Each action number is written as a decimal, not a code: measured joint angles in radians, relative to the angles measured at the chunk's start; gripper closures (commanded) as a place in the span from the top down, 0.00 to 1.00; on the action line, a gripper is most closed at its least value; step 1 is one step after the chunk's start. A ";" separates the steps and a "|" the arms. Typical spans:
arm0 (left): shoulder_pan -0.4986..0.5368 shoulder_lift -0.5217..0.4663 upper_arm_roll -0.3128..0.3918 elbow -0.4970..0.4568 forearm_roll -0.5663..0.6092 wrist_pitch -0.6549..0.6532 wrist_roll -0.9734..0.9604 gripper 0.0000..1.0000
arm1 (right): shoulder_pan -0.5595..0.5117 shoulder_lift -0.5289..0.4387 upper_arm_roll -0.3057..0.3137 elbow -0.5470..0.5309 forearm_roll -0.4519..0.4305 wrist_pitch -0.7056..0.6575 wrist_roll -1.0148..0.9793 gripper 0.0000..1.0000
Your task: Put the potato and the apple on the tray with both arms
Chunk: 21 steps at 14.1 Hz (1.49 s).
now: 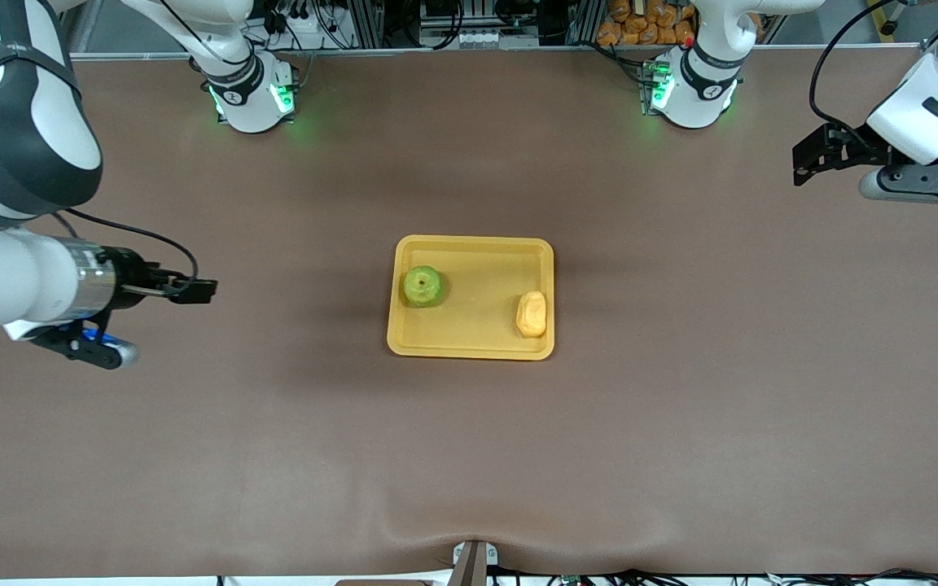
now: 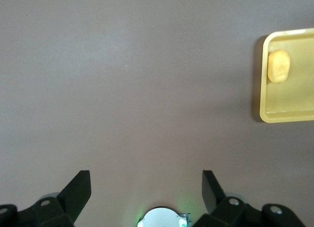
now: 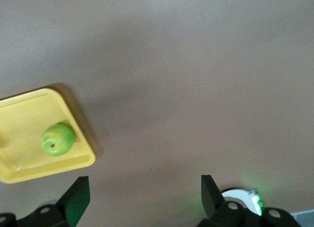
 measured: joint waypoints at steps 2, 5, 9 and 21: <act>0.000 0.006 0.000 0.000 0.000 0.000 0.010 1.00 | 0.034 -0.018 -0.072 0.025 -0.002 0.004 -0.057 1.00; 0.001 0.009 0.001 0.000 0.000 -0.001 0.010 1.00 | 0.038 -0.040 -0.146 0.091 -0.006 -0.010 -0.218 1.00; 0.003 0.012 0.003 0.000 0.000 -0.003 0.010 1.00 | 0.040 -0.093 -0.237 0.118 -0.006 -0.047 -0.282 1.00; 0.049 0.012 0.009 0.002 0.000 -0.052 0.010 1.00 | 0.090 -0.376 -0.382 -0.138 0.045 -0.012 -0.351 1.00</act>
